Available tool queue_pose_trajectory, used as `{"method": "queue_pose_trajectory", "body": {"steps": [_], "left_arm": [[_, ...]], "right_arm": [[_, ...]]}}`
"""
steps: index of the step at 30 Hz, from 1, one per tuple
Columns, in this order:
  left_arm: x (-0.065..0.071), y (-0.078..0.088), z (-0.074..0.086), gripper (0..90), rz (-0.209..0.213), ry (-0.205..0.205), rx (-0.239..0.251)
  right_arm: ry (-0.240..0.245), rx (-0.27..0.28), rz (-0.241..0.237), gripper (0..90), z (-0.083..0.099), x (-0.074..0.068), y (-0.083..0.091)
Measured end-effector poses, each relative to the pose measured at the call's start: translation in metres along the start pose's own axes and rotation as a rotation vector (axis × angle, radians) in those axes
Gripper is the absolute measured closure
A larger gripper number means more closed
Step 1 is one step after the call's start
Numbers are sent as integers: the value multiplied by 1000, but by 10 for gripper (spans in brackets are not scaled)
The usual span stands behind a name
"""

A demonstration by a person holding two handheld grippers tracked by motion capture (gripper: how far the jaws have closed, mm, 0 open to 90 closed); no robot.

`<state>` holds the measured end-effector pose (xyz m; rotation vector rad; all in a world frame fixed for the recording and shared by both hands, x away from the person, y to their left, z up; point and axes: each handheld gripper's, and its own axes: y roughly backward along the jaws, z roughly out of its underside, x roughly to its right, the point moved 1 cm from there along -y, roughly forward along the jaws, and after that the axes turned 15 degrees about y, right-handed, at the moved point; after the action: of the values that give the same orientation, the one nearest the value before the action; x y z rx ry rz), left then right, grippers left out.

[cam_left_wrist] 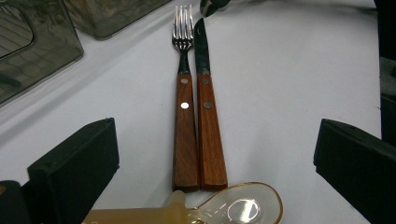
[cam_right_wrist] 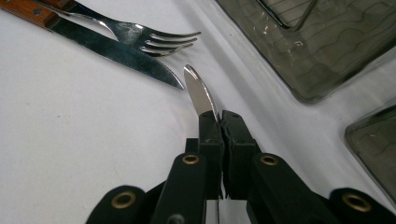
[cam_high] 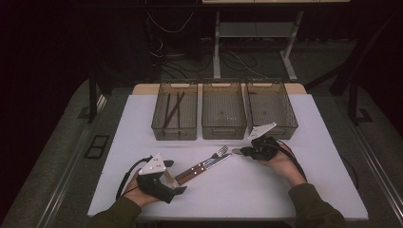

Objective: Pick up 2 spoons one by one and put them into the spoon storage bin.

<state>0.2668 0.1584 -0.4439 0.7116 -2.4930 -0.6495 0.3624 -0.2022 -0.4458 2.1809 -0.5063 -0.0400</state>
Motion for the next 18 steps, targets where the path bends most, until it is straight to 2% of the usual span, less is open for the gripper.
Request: {"method": "queue_pose_trajectory", "body": {"steps": [7, 18], "left_arm": [[0, 0, 2, 0, 12, 1, -2], [0, -1, 1, 0, 24, 14, 22]], "right_arm": [[-1, -8, 27, 879, -1, -1, 2], [-38, 79, 77, 879, -3, 5, 21]]}}
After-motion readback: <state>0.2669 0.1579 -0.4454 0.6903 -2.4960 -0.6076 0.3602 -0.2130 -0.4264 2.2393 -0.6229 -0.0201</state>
